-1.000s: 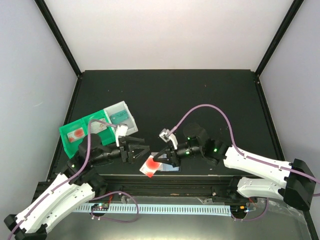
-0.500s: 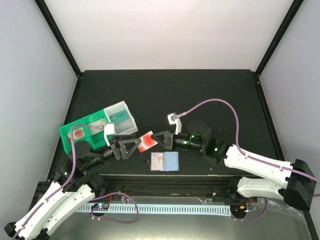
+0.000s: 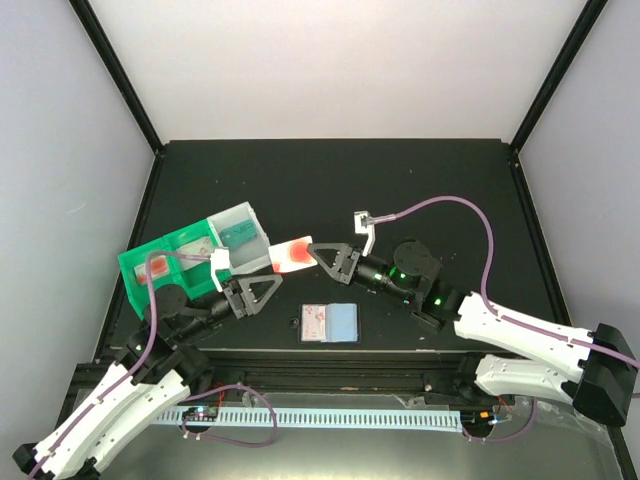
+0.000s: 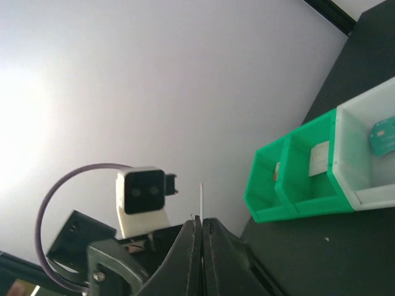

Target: Take the credit cards out of the card holder

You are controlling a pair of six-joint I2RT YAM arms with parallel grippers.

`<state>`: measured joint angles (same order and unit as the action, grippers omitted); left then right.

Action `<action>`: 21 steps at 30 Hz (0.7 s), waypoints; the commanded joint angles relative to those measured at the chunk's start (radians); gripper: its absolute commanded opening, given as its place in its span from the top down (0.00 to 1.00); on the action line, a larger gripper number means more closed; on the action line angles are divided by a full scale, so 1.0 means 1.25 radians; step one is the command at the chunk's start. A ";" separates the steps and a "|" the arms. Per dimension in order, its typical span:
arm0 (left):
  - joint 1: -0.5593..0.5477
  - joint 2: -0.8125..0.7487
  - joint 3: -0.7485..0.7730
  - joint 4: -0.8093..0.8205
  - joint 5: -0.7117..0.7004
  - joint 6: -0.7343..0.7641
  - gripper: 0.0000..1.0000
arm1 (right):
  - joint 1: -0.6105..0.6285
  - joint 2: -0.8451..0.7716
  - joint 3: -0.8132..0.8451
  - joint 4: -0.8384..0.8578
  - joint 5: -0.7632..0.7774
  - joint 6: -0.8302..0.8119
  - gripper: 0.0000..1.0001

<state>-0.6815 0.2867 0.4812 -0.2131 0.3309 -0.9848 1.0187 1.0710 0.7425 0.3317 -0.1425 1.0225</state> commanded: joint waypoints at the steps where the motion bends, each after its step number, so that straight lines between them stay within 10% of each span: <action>1: 0.003 -0.011 -0.022 0.074 -0.008 -0.049 0.23 | 0.000 -0.009 -0.034 0.132 0.040 0.073 0.99; 21: 0.003 0.018 -0.048 0.178 -0.022 -0.093 0.82 | 0.002 0.035 -0.062 0.189 0.000 0.127 0.99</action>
<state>-0.6815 0.3031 0.4324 -0.0528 0.3149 -1.0828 1.0199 1.1156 0.6781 0.5179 -0.1387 1.1721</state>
